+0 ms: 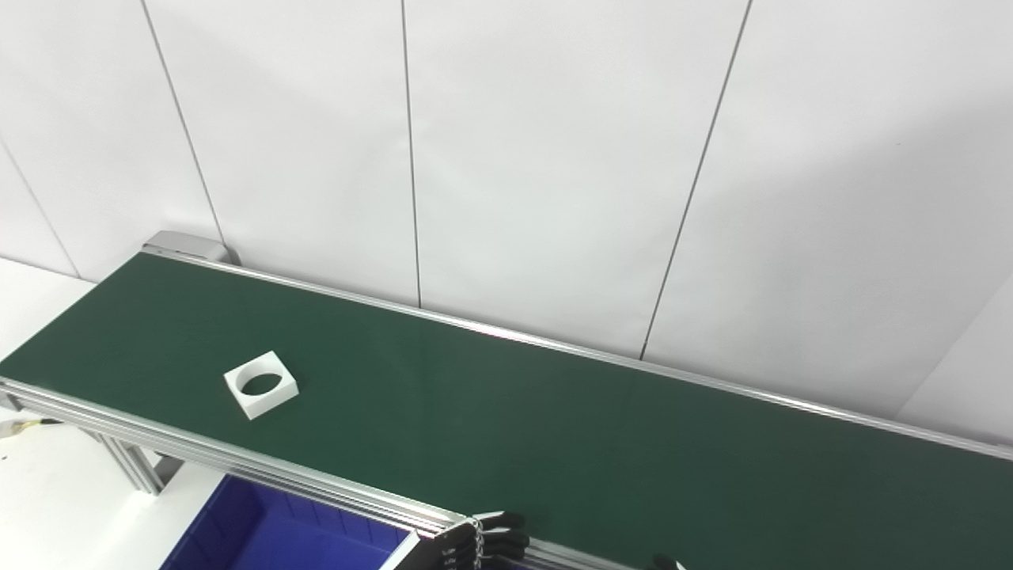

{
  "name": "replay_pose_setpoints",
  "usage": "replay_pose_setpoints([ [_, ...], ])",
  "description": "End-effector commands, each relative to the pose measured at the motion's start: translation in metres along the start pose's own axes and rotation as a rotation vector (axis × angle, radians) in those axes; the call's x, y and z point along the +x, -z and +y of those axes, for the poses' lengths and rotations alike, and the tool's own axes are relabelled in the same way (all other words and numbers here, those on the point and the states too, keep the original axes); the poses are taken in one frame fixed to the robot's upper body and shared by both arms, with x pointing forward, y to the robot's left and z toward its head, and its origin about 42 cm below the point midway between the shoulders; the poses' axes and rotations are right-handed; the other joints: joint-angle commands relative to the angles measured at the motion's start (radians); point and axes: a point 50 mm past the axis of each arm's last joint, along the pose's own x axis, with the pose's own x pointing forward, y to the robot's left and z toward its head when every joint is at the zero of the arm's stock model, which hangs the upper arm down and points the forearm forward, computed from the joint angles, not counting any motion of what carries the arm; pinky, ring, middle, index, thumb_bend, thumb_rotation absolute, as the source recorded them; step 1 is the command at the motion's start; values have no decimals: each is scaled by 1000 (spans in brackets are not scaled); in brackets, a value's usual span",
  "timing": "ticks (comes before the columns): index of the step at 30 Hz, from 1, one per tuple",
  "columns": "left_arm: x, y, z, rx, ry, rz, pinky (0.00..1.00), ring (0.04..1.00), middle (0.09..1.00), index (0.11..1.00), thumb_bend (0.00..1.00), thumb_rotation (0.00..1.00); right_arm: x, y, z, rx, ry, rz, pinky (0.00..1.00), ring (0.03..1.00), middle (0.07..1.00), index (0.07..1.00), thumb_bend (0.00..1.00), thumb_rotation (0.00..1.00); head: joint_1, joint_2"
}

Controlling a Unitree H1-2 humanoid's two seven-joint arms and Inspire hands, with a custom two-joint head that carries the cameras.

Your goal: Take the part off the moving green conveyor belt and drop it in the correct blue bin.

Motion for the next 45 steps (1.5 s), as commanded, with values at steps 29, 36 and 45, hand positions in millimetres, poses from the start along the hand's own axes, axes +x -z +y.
replay_pose_setpoints([
  [29, 61, -170, 78, 657, -51, -232, 752, 826, 855, 843, 787, 411, 14, -9, 0, 22, 7, -84, 746, 812, 840, 896, 609, 869, 53, 1],
  [36, 71, -192, 99, 758, -131, -121, 813, 864, 875, 848, 749, 334, 13, -10, 0, 25, 13, -92, 746, 812, 839, 894, 598, 872, 60, 8],
  [45, 82, -195, 141, 907, -188, 4, 788, 889, 889, 860, 795, 318, 14, -9, 0, 33, 12, -95, 754, 820, 844, 902, 592, 875, 60, 8],
])
